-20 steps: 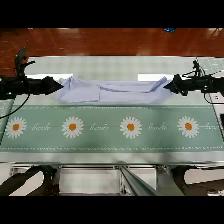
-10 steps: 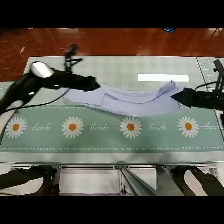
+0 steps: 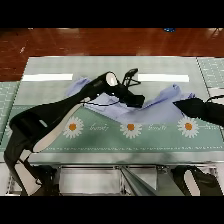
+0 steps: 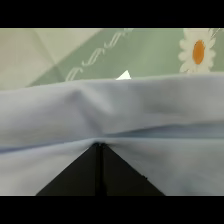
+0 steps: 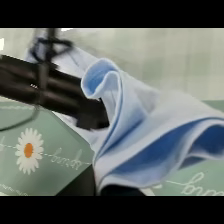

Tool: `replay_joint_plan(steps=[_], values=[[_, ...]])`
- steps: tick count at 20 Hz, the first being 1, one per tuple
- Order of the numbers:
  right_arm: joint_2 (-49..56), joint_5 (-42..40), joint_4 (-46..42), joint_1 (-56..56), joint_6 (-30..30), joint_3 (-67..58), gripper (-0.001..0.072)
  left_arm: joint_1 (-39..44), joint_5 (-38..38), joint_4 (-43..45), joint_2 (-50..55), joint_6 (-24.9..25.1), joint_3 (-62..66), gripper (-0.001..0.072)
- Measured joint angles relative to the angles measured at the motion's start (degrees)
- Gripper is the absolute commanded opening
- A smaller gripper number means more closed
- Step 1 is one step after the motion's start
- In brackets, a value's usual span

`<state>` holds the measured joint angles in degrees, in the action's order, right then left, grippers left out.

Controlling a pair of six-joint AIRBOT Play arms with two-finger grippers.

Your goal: Fold the shirts.

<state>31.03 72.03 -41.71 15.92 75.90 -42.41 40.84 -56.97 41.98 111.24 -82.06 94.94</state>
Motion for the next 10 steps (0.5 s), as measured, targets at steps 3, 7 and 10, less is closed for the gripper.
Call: replay_joint_plan(steps=[3, 7, 10], values=[[-0.6, -1.3, 1.7, 0.0, 0.0, -1.4, 0.0018, 3.3, -2.0, -1.2, 2.4, -1.2, 1.6, 0.0018], [-0.8, -2.3, 2.8, 0.0, 0.2, -2.1, 0.0018, 3.1, -2.1, -3.5, 3.2, -1.1, 6.6, 0.0018], [-0.7, -2.7, 4.8, -0.1, 0.3, -2.3, 0.0018, -3.0, -3.7, -3.3, 1.5, -1.0, 9.3, 0.0018]])
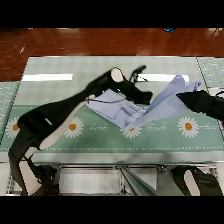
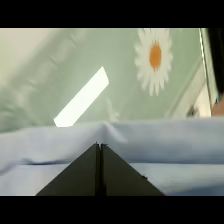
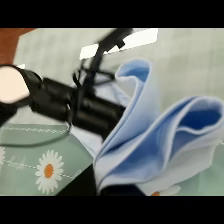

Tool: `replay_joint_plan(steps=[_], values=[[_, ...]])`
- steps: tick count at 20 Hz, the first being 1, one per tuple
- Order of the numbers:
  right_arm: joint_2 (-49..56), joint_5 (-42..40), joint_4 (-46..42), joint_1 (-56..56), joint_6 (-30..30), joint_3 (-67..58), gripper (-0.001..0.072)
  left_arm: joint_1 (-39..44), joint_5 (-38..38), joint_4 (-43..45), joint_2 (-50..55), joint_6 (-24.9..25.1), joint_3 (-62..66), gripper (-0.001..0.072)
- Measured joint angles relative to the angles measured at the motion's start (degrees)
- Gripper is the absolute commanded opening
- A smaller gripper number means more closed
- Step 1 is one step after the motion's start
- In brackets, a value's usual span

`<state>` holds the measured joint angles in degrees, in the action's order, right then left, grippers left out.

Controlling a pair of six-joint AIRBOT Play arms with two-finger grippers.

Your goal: Fold the shirts.

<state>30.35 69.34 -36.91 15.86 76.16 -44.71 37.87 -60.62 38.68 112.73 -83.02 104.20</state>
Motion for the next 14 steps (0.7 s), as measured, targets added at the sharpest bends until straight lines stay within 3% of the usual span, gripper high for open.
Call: replay_joint_plan(steps=[4, 7, 14], values=[[3.7, -0.5, 3.7, -1.2, -0.9, -1.4, 0.0018, -13.3, -7.1, 3.8, -7.8, 0.9, -1.0, 0.0018], [11.5, -4.2, 4.9, -8.6, -1.9, -5.7, 0.0018, -24.1, -9.9, 6.3, -19.2, 4.2, -8.3, 0.0018], [44.7, -14.8, 5.0, -32.8, -2.7, -28.2, 0.0018, -41.0, -3.2, 7.9, -52.5, 10.7, -41.8, 0.0019]])
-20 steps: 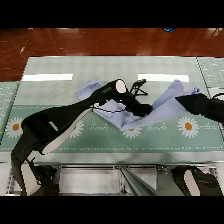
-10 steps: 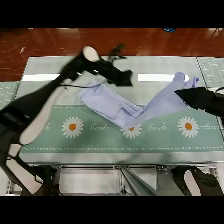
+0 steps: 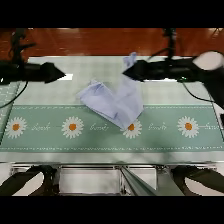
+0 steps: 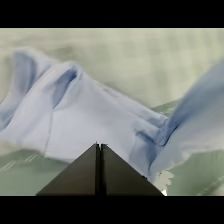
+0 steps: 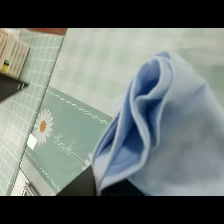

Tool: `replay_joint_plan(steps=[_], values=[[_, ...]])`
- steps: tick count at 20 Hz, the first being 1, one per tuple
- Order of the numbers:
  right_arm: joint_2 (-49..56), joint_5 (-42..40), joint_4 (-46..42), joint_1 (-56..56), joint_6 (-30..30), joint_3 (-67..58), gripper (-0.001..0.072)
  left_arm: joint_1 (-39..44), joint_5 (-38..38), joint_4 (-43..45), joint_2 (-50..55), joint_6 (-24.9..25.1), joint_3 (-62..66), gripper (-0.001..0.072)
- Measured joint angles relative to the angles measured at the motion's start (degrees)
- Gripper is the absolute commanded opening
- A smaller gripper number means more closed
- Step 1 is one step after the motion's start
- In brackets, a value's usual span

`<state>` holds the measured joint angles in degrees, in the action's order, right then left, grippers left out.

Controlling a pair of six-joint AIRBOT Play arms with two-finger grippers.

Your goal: Fold the shirts.

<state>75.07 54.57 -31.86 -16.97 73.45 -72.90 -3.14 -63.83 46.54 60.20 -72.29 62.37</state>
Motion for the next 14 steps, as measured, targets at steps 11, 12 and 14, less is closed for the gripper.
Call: replay_joint_plan(steps=[11, 12, 14], values=[[33.5, -4.3, 0.7, -12.7, 4.6, -25.7, 0.0416, 0.6, 8.1, -0.9, -14.7, 1.4, -26.3, 0.0019], [34.6, -4.3, 0.8, -13.0, 4.7, -26.3, 0.0416, 1.6, 9.9, -1.2, -14.3, 1.4, -26.7, 0.0019], [35.4, -3.5, 1.3, -13.0, 4.6, -27.0, 0.0409, 3.2, 12.2, -1.8, -13.4, 1.4, -27.3, 0.0019]])
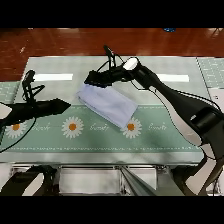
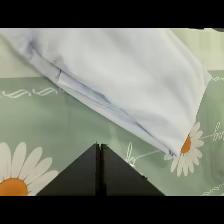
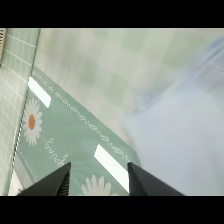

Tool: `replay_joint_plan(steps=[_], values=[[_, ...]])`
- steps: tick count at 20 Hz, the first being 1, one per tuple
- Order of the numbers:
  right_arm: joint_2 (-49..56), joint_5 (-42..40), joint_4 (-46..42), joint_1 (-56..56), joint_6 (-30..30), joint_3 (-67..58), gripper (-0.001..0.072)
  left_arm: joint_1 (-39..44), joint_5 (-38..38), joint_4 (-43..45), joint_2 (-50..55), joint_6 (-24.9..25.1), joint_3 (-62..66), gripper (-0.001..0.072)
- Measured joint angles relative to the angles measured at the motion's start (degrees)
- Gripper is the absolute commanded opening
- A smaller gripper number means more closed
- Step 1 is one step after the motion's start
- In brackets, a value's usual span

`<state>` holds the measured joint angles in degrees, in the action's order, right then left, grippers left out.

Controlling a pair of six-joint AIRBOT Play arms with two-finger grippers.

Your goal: Fold the shirts.

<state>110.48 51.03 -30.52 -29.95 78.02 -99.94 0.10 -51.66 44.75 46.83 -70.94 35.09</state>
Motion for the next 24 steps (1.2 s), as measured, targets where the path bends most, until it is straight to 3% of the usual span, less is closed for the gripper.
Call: replay_joint_plan(steps=[5, 7, 9, 12, 14, 16, 18, 24], values=[[-6.1, 13.5, -5.2, 7.3, 2.7, -0.5, 0.0409, 0.3, 3.6, -1.8, 1.1, -0.2, -0.3, 0.0019], [-13.2, 18.8, -14.9, 11.3, 5.3, 1.1, 0.0409, -0.6, 3.7, -2.0, 1.2, -0.2, -0.3, 0.0019], [-22.1, 22.1, -30.3, 13.8, 11.2, 7.4, 0.0409, -1.2, 2.8, -2.1, 1.2, -0.2, -0.4, 0.0019], [-37.2, 17.4, -50.1, 14.7, 24.4, 26.4, 0.0409, -1.6, 1.7, -2.3, 1.2, -0.2, -0.4, 0.0019], [-45.2, 9.4, -53.2, 15.0, 31.6, 41.0, 0.0410, -1.7, 1.0, -2.3, 1.2, -0.2, -0.4, 0.0019], [-49.6, 1.2, -50.4, 15.0, 35.3, 52.5, 0.0410, -1.8, 0.9, -2.3, 1.2, -0.2, -0.4, 0.0019], [-50.4, -5.6, -41.7, 15.0, 33.7, 60.1, 0.0410, -1.8, 0.7, -2.3, 1.3, -0.2, -0.4, 0.0019], [-40.9, -13.9, -5.7, 15.0, 11.0, 66.9, 0.0409, -1.8, 0.6, -2.3, 1.5, -0.2, -0.4, 0.0019]])
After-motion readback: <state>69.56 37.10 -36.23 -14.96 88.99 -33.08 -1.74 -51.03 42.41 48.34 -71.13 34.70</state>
